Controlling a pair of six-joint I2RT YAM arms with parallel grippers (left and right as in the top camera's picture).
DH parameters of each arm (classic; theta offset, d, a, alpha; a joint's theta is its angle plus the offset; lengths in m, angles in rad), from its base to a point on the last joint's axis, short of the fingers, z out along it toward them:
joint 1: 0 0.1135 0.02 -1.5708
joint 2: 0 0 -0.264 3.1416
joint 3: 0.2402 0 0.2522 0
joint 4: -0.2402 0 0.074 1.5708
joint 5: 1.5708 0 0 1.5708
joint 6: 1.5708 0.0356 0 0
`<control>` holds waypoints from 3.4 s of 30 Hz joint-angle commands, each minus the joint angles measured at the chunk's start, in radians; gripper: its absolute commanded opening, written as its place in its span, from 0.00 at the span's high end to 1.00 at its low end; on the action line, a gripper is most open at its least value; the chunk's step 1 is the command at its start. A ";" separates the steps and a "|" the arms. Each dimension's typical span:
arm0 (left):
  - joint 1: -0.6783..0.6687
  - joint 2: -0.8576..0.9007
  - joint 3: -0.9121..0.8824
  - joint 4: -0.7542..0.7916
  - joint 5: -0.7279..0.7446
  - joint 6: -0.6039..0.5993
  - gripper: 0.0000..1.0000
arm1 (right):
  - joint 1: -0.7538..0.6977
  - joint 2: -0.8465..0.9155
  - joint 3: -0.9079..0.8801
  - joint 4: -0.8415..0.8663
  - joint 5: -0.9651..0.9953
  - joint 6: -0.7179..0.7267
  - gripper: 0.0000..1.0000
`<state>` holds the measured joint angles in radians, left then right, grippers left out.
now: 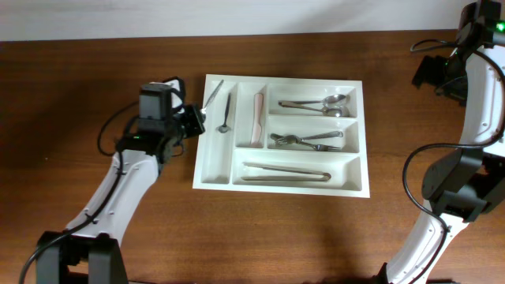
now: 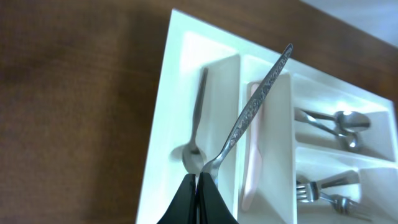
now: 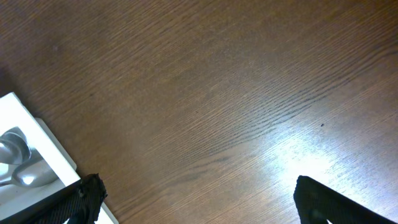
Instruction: Pack container
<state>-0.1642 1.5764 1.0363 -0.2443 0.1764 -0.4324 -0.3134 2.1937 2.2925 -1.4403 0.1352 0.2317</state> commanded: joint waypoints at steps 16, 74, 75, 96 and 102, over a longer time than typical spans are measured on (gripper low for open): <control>-0.139 0.009 0.015 -0.153 -0.331 -0.298 0.98 | 0.005 0.005 -0.004 0.000 0.016 0.000 0.01; 0.179 0.016 0.216 -0.400 -0.408 0.068 0.01 | 0.005 0.005 -0.004 0.000 0.016 0.000 0.01; 0.179 0.016 0.217 -0.400 -0.407 0.067 0.01 | 0.005 0.005 -0.004 0.000 0.016 0.000 0.01; 0.178 -0.682 0.176 -0.467 -0.487 0.360 0.01 | 0.005 0.005 -0.004 0.000 0.016 0.000 0.01; 0.178 -0.898 -0.071 -0.312 -0.435 0.359 0.01 | 0.005 0.005 -0.004 0.000 0.016 0.000 0.01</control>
<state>0.0170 0.7601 1.1000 -0.6178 -0.2924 -0.1211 -0.3134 2.1937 2.2925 -1.4399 0.1349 0.2317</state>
